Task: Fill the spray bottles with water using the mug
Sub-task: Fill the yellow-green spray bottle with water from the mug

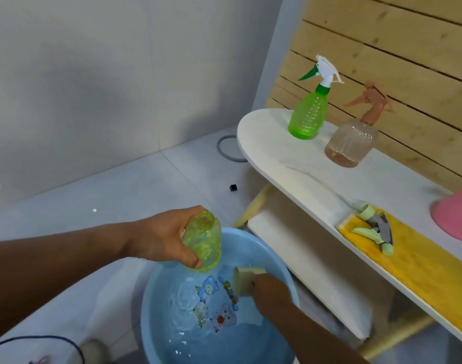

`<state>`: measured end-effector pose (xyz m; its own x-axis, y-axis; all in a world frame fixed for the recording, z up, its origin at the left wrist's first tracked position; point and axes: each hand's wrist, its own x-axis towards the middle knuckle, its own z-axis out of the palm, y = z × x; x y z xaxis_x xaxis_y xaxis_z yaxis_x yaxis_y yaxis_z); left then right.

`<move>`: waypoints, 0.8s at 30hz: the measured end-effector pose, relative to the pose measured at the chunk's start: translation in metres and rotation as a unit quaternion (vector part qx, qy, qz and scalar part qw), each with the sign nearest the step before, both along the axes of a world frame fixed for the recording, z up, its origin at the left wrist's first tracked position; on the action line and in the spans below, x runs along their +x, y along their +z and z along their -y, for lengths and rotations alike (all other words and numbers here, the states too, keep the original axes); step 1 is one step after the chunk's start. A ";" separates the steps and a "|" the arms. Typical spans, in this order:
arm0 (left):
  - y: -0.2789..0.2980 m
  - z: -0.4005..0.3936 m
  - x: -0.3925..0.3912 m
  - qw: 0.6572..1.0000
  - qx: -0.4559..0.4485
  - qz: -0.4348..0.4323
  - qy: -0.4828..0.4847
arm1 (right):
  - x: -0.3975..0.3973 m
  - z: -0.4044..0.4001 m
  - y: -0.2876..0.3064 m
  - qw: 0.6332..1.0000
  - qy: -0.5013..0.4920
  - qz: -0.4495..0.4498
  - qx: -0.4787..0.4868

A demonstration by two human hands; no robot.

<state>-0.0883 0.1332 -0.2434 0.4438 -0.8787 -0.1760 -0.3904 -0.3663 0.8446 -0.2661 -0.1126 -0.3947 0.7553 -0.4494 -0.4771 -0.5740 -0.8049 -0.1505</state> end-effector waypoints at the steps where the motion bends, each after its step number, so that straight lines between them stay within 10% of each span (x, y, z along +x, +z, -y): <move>1: -0.001 -0.001 0.000 1.000 0.007 -0.005 0.000 | 0.001 -0.002 -0.004 1.000 0.014 -0.013 -0.010; 12: -0.001 0.001 -0.004 0.999 0.028 -0.013 -0.012 | 0.008 -0.016 -0.030 0.993 0.077 -0.083 -0.032; 24: 0.006 -0.004 -0.004 0.999 0.034 0.001 -0.022 | 0.006 -0.014 0.013 0.943 -0.208 0.131 0.224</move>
<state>-0.0922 0.1373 -0.2373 0.4056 -0.8836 -0.2342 -0.4095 -0.4046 0.8177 -0.2605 -0.0984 -0.3819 0.6757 -0.5304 -0.5119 -0.7227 -0.3397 -0.6020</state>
